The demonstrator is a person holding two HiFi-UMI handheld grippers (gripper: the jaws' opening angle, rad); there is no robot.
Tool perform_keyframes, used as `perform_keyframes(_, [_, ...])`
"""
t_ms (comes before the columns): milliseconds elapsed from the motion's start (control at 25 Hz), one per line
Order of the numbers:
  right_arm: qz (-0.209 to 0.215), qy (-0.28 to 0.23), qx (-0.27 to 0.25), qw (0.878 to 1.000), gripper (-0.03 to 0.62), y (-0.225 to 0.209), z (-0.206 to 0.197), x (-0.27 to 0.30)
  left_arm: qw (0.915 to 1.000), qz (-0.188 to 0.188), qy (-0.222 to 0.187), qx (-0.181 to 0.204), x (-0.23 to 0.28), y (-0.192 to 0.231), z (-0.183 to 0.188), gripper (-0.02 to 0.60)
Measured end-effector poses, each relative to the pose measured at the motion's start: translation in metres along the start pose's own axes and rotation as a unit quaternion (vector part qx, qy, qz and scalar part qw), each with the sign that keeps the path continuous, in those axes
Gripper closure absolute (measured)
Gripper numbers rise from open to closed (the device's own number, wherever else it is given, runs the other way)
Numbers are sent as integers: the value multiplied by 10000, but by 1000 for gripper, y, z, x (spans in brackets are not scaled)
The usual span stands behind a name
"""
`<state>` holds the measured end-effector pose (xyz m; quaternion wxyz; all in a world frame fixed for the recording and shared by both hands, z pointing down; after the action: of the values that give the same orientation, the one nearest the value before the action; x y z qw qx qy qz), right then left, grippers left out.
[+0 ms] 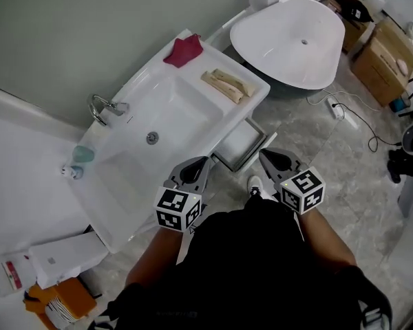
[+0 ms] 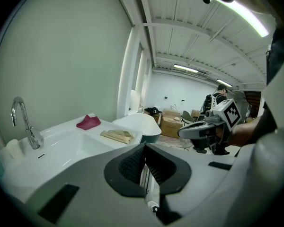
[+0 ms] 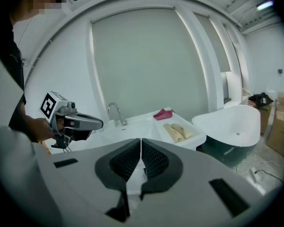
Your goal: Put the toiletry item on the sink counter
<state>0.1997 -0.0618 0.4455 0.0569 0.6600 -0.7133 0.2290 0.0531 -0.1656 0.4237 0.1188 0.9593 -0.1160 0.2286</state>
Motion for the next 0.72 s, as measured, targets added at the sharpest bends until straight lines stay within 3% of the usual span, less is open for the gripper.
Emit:
perform_keyframes(320, [419, 192, -313, 9984, 589, -77, 22, 29, 9981, 549, -31, -260, 55, 4, 25, 576])
perform_keyframes(720, [581, 800, -1322, 9863, 589, -143, 18, 104, 9874, 1412, -71, -714, 76, 17, 28, 576])
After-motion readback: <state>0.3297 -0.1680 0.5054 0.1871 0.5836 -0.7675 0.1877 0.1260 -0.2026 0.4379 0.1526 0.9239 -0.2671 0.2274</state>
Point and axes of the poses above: the fingertips, and each gripper's own axes: x forward along the fingers, y to its left, z out of its top, the point moved 3 cm from there along -x, backward along the fingers
